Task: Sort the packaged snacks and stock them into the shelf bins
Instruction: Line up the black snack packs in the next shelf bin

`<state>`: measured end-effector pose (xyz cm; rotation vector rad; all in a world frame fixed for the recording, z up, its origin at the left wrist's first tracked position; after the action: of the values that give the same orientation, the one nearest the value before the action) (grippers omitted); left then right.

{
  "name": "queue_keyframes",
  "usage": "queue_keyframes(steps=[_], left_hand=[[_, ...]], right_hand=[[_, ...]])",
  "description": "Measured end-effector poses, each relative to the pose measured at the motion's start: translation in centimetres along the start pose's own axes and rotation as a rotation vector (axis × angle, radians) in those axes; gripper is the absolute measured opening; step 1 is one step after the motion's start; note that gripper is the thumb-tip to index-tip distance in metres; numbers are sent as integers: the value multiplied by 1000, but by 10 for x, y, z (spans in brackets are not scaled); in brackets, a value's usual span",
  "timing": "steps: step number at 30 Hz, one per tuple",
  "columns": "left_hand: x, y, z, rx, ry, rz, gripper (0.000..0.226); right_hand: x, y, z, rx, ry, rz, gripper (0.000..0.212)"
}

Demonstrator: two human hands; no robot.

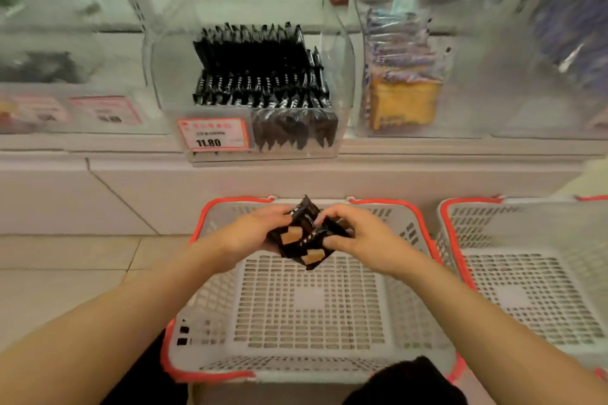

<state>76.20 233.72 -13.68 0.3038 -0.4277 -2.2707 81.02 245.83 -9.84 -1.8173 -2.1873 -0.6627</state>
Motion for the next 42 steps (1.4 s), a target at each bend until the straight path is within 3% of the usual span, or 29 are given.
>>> queue_keyframes(steps=[4,12,16,20,25,31,34,37,42], left_hand=[[-38,32,38,-127,142,-131,25],[-33,68,98,-479,-365,158,23],[-26,73,131,-575,-118,189,25],[-14,66,165,-642,52,286,26],[9,48,197,-639,151,363,13],[31,4,223,-517,3,315,13],[57,-28,231,-416,-355,402,18],[81,-54,252,-458,-701,564,29],[85,-109,278,-502,-1289,545,44]], right_hand=[[20,13,-43,58,-24,178,23],[45,36,-84,73,-260,433,33],[59,47,-94,71,-509,709,37],[52,24,-112,67,-831,656,18],[60,-8,-152,174,-649,535,11],[114,-42,-174,160,-168,781,12],[147,-61,-180,31,179,846,16],[169,-78,-182,-46,288,889,22],[172,-108,-188,-128,540,860,25]])
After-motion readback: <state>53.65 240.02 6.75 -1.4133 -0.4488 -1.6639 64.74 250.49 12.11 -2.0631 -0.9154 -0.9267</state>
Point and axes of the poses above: each hand's wrist, its own y-axis away from the middle knuckle, its own x-axis out of the back of the hand, z = x × y, the point moved 9 cm from there along -y, towards the middle knuckle, and after that the axes turned 2 degrees about -x, right-handed, at the moved point
